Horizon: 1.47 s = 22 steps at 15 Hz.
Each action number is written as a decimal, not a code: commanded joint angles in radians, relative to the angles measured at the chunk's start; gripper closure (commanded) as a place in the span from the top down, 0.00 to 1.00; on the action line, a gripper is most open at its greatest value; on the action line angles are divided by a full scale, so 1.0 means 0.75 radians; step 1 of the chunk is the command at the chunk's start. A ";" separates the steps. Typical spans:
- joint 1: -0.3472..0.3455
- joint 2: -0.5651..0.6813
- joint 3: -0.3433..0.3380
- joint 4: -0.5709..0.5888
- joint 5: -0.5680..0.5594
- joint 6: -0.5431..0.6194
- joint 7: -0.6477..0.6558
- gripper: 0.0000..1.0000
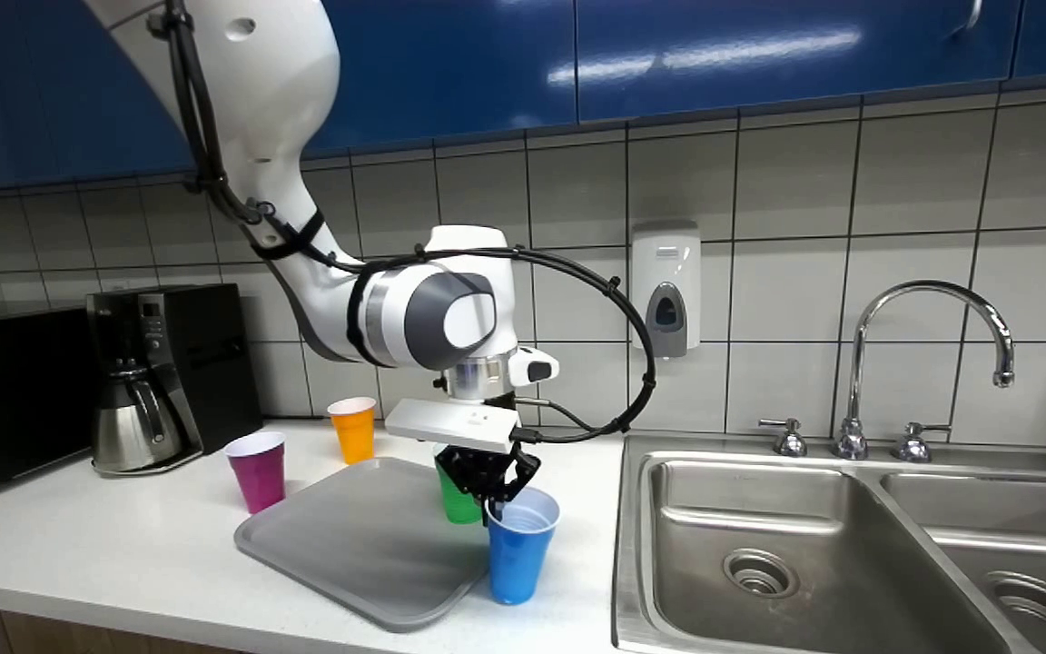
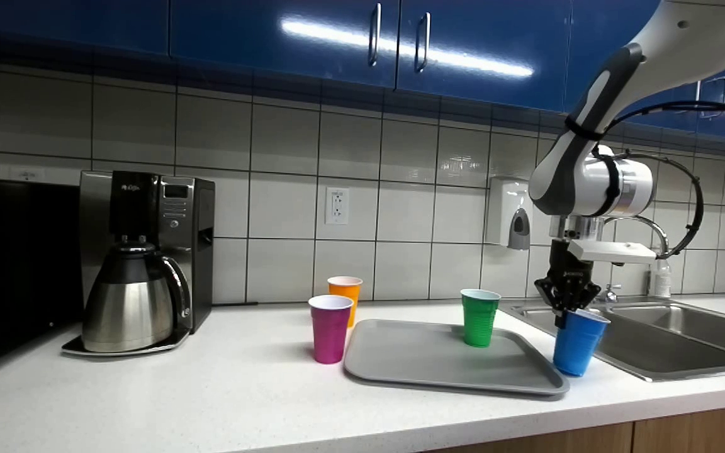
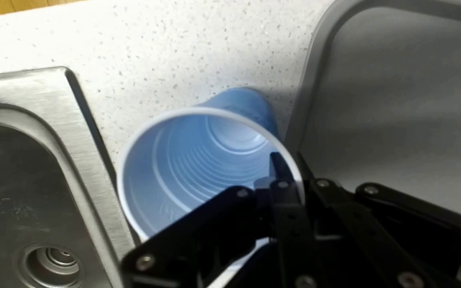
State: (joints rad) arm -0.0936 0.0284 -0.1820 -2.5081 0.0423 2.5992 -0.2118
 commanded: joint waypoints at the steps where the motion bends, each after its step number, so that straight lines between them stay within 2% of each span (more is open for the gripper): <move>1: -0.031 0.001 0.018 0.023 -0.013 -0.005 -0.004 0.00; 6: -0.036 -0.065 0.013 0.000 -0.014 -0.028 -0.022 0.01; 15: 0.010 -0.166 0.062 0.011 0.033 -0.068 -0.013 0.01; 22: 0.046 -0.209 0.106 -0.047 -0.008 -0.070 0.014 0.01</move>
State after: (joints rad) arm -0.0618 -0.0909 -0.1205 -2.5142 0.0512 2.5610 -0.2117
